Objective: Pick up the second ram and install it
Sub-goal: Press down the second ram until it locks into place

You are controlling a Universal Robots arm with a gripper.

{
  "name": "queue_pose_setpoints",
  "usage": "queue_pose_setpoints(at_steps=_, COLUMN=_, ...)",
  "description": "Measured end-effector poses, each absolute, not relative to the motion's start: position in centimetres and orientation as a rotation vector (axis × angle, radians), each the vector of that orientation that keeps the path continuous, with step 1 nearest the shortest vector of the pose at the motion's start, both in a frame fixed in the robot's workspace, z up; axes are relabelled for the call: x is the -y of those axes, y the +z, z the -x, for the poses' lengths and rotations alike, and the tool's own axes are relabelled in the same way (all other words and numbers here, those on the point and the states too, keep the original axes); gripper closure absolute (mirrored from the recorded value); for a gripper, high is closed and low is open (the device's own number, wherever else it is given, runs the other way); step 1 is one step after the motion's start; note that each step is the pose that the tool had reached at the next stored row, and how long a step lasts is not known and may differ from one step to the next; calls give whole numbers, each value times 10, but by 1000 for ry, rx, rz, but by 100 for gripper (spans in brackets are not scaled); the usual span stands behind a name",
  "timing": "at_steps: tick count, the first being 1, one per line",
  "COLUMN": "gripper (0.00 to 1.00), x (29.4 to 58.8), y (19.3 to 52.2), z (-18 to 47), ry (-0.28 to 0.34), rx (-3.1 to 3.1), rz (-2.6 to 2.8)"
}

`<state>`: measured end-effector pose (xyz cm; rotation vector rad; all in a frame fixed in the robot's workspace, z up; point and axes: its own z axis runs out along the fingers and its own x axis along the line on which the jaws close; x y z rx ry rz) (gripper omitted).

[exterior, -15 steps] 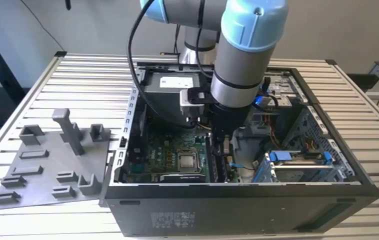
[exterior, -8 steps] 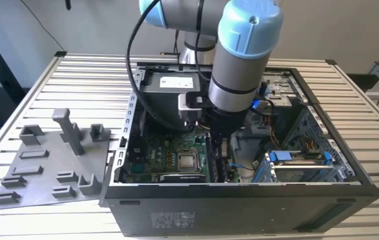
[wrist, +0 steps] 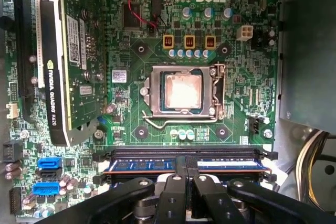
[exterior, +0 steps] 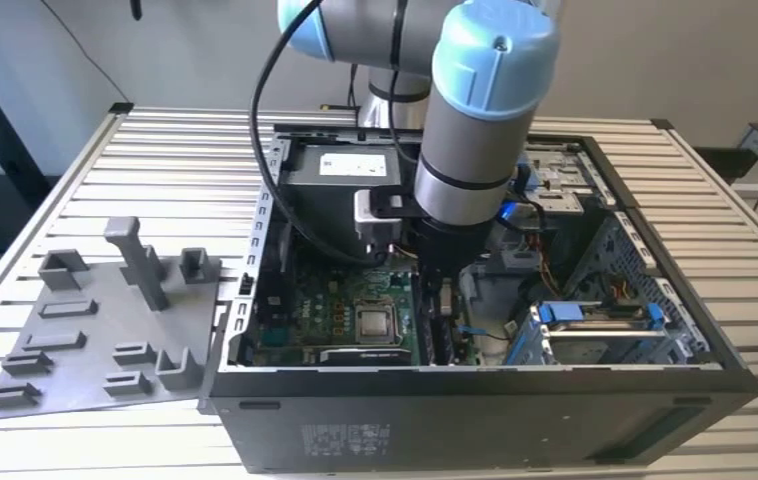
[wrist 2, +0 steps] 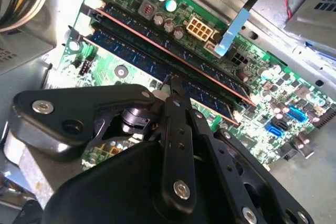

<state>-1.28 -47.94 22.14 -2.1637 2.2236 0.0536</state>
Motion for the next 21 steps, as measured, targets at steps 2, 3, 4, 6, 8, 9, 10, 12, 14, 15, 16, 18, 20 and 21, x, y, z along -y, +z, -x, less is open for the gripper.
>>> queue_pose_setpoints(at_steps=2, gripper=89, x=480, y=230, z=13, ry=54, rx=-2223, rz=2163)
queue_pose_setpoints(at_steps=3, gripper=89, x=480, y=235, z=13, ry=54, rx=-2223, rz=2163)
queue_pose_setpoints(at_steps=4, gripper=89, x=480, y=239, z=13, ry=54, rx=-2223, rz=2163)
queue_pose_setpoints(at_steps=6, gripper=89, x=480, y=249, z=13, ry=54, rx=-2224, rz=2164)
queue_pose_setpoints(at_steps=8, gripper=89, x=480, y=258, z=13, ry=54, rx=-2223, rz=2164)
queue_pose_setpoints(at_steps=9, gripper=89, x=480, y=262, z=13, ry=54, rx=-2224, rz=2164)
queue_pose_setpoints(at_steps=10, gripper=89, x=480, y=267, z=13, ry=54, rx=-2223, rz=2164)
queue_pose_setpoints(at_steps=12, gripper=89, x=480, y=275, z=13, ry=54, rx=-2224, rz=2164)
queue_pose_setpoints(at_steps=14, gripper=89, x=480, y=276, z=13, ry=54, rx=-2223, rz=2164)
queue_pose_setpoints(at_steps=15, gripper=89, x=480, y=276, z=13, ry=54, rx=-2223, rz=2164)
queue_pose_setpoints(at_steps=16, gripper=89, x=480, y=276, z=13, ry=54, rx=-2223, rz=2164)
queue_pose_setpoints(at_steps=18, gripper=89, x=480, y=276, z=13, ry=54, rx=-2223, rz=2164)
queue_pose_setpoints(at_steps=20, gripper=89, x=480, y=277, z=13, ry=54, rx=-2224, rz=2164)
queue_pose_setpoints(at_steps=21, gripper=89, x=480, y=277, z=13, ry=54, rx=-2223, rz=2164)
